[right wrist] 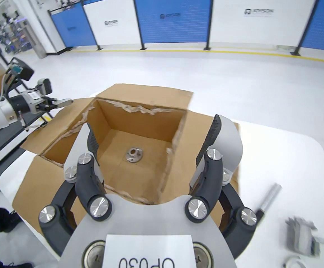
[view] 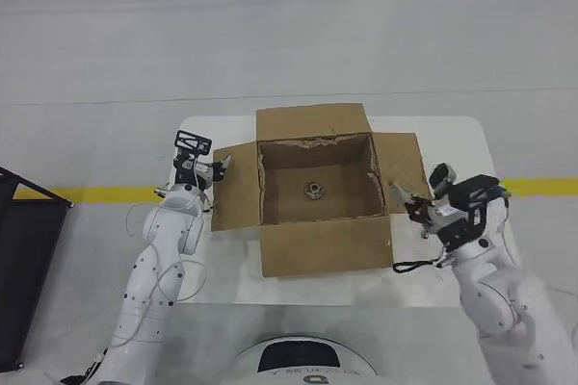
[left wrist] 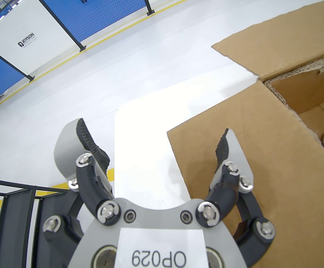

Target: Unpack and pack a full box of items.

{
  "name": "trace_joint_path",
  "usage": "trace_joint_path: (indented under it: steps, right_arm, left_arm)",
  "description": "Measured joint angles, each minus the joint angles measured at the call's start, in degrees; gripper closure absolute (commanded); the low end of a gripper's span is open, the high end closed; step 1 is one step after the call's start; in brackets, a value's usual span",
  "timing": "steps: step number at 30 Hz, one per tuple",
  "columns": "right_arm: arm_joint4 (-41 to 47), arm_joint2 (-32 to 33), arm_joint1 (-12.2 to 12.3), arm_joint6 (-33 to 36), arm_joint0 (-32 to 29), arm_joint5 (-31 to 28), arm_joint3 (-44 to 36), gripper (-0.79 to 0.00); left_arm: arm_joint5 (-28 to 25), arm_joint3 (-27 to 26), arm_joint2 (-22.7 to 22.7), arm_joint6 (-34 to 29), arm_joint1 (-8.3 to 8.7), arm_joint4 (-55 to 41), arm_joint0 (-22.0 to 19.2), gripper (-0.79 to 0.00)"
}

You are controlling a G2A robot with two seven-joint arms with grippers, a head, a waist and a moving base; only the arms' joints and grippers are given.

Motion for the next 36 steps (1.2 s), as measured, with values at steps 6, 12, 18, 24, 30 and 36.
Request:
trace_joint_path:
  steps: [6,12,18,24,30,36]
  right_arm:
    - [10.15,11.42,-0.7,-4.68,-9.98,-1.71,4.54,-0.785]
    - [15.33,11.51,-0.97,-4.16,-8.64,-5.07,4.74,-0.785]
    - [15.33,11.34,-0.96,-3.99,-8.48,-5.23,4.56,-0.785]
    - [12.97,11.15,-0.94,-3.5,-8.07,-4.29,5.1,-0.785]
    - [6.65,13.55,-0.62,4.38,-6.95,-1.47,11.37,-0.785]
    - [7.59,15.39,0.3,18.28,0.49,1.19,21.62,-0.326]
  left_arm:
    - [0.0,0.0,0.0,0.0,0.0,0.0,0.0,-0.785]
    - [0.0,0.0,0.0,0.0,0.0,0.0,0.0,-0.785]
    - [0.0,0.0,0.0,0.0,0.0,0.0,0.0,-0.785]
    - [0.0,0.0,0.0,0.0,0.0,0.0,0.0,-0.785]
    - [0.0,0.0,0.0,0.0,0.0,0.0,0.0,-0.785]
    - [0.0,0.0,0.0,0.0,0.0,0.0,0.0,-0.785]
